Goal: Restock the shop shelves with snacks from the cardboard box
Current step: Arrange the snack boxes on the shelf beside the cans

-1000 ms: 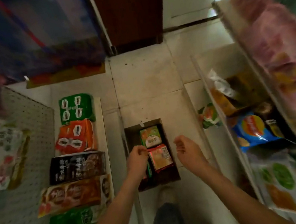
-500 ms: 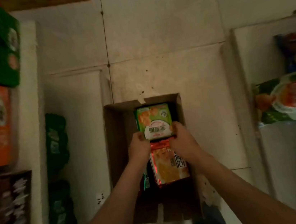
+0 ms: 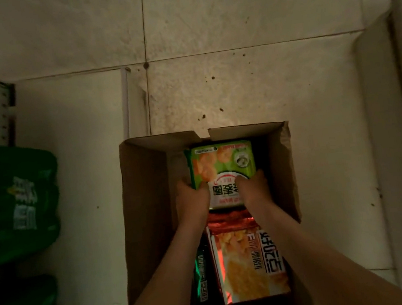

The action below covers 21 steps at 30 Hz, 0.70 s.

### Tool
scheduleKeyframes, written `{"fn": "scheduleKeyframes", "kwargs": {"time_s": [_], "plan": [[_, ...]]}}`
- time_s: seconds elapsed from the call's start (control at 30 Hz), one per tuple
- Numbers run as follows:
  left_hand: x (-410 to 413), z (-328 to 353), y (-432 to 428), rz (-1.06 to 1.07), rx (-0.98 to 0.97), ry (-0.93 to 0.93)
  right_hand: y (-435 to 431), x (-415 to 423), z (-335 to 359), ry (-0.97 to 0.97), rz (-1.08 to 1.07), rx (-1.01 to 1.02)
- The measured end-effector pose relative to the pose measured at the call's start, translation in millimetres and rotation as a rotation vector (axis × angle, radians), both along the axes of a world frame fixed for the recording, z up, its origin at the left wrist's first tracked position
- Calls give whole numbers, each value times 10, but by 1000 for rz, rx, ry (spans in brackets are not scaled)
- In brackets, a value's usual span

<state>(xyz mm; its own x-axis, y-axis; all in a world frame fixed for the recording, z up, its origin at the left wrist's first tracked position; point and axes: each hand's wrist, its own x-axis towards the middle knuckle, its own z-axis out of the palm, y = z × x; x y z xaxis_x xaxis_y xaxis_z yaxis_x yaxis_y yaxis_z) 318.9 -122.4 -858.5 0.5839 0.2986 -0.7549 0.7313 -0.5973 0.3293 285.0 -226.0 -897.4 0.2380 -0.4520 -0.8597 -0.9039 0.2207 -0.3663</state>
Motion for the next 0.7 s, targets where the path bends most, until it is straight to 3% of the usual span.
{"fn": "scheduleKeyframes", "kwargs": {"time_s": [0.2, 0.37, 0.47, 0.7], "plan": [[-39, -12, -35, 6, -31, 34, 21, 3, 50, -1, 7, -66], [-207, 384, 26, -74, 32, -149, 170, -86, 408, -37, 130, -53], [-272, 817, 45, -50, 87, -134, 238, -261, 853, -116, 145, 38], [-418, 2274, -65, -54, 90, -195, 49, -417, 2407, -183, 226, -10]]}}
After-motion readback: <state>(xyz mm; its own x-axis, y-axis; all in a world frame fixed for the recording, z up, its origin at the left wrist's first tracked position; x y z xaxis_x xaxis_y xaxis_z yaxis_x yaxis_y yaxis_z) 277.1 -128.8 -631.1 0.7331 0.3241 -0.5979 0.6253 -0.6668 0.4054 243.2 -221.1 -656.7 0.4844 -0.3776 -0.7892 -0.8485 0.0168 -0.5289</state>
